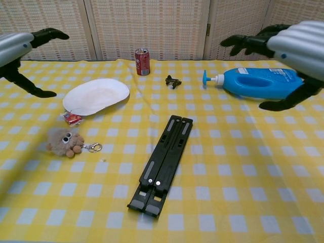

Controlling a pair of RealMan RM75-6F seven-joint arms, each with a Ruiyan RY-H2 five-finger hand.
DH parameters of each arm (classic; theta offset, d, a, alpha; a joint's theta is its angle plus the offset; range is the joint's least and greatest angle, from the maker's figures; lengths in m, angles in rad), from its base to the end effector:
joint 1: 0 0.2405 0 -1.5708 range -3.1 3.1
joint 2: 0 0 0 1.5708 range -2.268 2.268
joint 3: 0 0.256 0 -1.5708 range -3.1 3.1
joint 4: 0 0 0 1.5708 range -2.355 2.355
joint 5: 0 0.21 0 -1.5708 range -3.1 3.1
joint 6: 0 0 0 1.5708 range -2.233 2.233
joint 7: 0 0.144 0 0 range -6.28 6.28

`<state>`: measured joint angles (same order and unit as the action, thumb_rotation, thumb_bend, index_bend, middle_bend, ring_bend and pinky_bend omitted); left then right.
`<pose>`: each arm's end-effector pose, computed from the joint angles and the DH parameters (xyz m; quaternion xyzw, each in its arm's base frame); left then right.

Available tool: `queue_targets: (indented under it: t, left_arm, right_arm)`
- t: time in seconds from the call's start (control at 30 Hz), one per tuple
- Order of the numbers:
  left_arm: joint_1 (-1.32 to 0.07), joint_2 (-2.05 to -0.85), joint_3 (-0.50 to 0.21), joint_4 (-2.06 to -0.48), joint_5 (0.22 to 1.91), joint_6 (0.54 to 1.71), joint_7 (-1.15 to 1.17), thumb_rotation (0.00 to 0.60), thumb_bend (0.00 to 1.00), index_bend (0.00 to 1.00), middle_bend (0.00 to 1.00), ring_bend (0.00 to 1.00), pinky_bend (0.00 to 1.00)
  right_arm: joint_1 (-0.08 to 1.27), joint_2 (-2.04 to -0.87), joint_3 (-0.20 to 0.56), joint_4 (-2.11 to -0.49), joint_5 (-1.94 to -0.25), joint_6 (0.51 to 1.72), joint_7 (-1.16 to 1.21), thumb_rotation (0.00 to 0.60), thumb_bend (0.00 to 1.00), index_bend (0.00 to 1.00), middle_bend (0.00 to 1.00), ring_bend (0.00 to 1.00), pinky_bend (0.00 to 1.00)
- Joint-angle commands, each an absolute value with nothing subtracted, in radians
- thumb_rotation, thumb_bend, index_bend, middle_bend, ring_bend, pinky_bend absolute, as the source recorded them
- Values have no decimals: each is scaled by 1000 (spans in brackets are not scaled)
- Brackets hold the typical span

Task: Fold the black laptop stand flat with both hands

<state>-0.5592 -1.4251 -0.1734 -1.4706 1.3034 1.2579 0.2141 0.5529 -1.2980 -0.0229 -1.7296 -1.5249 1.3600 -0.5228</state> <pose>-0.2018 0.3306 0.0661 -0.6593 -0.3218 -0.4443 0.5141 -0.1682 -0.2627 0.0686 0.7624 -0.1759 0.4028 0.4750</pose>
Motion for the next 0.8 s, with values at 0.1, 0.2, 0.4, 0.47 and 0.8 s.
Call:
queue_targets:
  t: [0.1,0.2,0.4,0.47,0.8]
  left_arm:
    - [-448,-1324,-148,-1573,1257,1349,249,600,192,87,29,0,0]
    - [-401,-1298,-129,-1592,1269,1400,242,600,192,88,29,0,0]
    - [-307,-1278,-81,-1611,1320,1497,209,600,193,87,29,0,0]
    - [-279,-1275,-65,-1617,1343,1529,205,600,194,87,29,0,0]
    - [-194,-1256,-20,-1665,1415,1603,221,600,193,78,29,0,0]
  right_arm:
    - [415,-1176,-45,-1767,-1475,1477,-434,600,240,47,180,206,129]
    - [357,-1135,-56,-1768,-1449,1509,-365,600,240,25,117,151,127]
    - [260,-1071,-78,-1759,-1417,1538,-208,600,240,0,51,79,73]
    - [228,-1071,-78,-1741,-1420,1564,-183,600,240,0,41,71,51]
    - [141,-1096,-58,-1687,-1433,1612,-119,600,240,0,39,71,38]
